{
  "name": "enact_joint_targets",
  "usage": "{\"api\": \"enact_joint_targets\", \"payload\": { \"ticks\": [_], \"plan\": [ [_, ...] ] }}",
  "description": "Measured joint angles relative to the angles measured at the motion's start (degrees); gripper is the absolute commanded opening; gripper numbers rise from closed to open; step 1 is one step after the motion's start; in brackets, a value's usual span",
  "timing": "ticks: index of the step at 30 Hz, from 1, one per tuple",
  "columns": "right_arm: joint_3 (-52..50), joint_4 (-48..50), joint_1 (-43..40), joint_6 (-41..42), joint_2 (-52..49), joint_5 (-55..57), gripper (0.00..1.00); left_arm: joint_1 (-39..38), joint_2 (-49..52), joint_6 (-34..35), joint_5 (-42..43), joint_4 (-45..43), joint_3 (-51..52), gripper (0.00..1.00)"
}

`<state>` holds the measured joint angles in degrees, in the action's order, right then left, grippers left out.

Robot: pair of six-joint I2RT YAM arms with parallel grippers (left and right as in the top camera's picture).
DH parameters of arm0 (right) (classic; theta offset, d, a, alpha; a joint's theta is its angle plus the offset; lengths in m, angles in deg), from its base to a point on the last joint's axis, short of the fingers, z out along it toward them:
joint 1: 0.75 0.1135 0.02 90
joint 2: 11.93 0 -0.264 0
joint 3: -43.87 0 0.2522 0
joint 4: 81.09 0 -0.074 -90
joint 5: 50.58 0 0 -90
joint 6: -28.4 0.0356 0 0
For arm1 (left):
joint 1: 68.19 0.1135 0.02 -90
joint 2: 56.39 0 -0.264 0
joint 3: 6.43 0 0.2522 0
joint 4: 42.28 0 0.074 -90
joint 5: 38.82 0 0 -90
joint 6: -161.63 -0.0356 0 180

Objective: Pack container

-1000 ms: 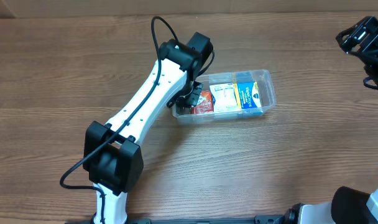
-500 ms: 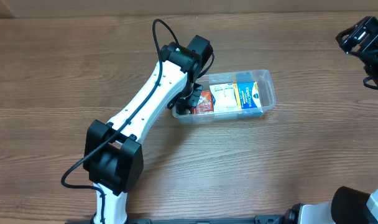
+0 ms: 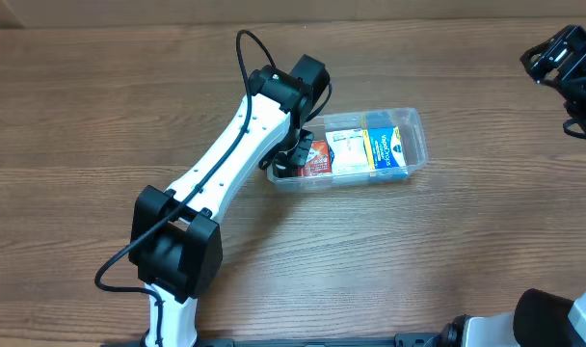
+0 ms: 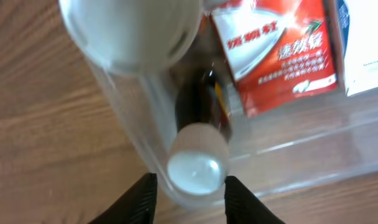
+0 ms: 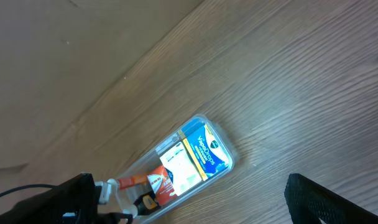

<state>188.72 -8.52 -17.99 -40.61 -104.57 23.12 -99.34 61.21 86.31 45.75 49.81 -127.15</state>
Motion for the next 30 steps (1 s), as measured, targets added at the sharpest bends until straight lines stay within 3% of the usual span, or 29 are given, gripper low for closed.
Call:
{"api": "enact_joint_targets", "payload": {
  "ticks": [8,14,16,17,18,25,30],
  "plan": [
    [0.0,0.0,0.0,0.0,0.0,0.0,1.0,1.6,-0.2,3.1,-1.5,14.9,-7.9,0.41],
    [0.0,0.0,0.0,0.0,0.0,0.0,1.0,10.4,-8.2,5.1,-4.8,17.9,-16.9,0.47],
    [0.0,0.0,0.0,0.0,0.0,0.0,1.0,14.1,-14.5,5.4,-7.4,17.9,-17.6,0.64],
    [0.0,0.0,0.0,0.0,0.0,0.0,1.0,15.2,-17.2,5.4,-8.6,18.0,-17.8,0.79],
    [0.0,0.0,0.0,0.0,0.0,0.0,1.0,16.2,-21.3,5.6,-10.4,18.0,-18.2,1.0],
    [0.0,0.0,0.0,0.0,0.0,0.0,1.0,13.9,-46.2,8.5,-16.7,18.1,-15.8,1.0],
    [0.0,0.0,0.0,0.0,0.0,0.0,1.0,13.9,-61.6,15.7,-23.3,16.0,-1.0,1.0]
  ]
}}
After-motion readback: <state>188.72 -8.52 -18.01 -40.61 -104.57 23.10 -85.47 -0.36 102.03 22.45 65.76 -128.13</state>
